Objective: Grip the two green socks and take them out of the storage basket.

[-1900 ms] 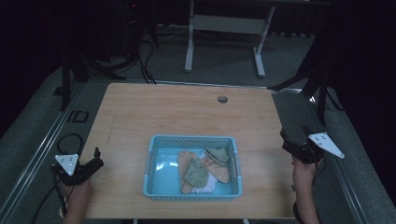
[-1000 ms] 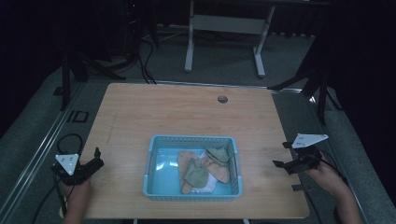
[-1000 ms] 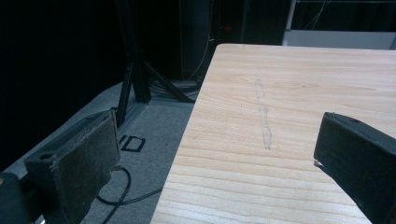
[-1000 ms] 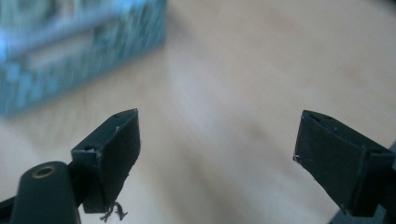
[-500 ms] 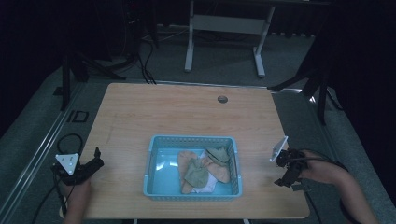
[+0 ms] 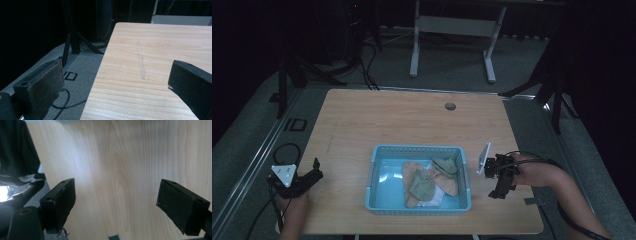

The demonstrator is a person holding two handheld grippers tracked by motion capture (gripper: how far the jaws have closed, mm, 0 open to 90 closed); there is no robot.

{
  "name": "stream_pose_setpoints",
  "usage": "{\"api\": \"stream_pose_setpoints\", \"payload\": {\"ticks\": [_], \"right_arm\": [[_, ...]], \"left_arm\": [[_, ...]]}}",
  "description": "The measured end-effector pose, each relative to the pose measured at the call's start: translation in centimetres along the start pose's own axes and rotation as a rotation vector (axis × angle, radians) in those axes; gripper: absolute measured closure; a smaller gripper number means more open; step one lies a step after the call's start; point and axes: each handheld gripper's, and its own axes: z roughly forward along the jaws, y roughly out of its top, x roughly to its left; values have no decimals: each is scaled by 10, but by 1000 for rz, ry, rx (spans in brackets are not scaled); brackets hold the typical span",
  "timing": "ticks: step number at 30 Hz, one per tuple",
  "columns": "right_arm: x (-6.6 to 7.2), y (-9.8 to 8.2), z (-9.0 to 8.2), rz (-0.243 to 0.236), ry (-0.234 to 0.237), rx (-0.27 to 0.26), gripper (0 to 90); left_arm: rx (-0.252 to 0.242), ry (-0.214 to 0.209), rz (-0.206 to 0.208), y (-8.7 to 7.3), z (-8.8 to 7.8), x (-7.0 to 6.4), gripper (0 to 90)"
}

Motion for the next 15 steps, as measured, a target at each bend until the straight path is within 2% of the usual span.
{"api": "stream_pose_setpoints", "payload": {"ticks": [15], "right_arm": [[6, 66, -14, -99, 22, -26, 151]], "left_arm": [[1, -5, -1, 0, 0, 0, 4]]}}
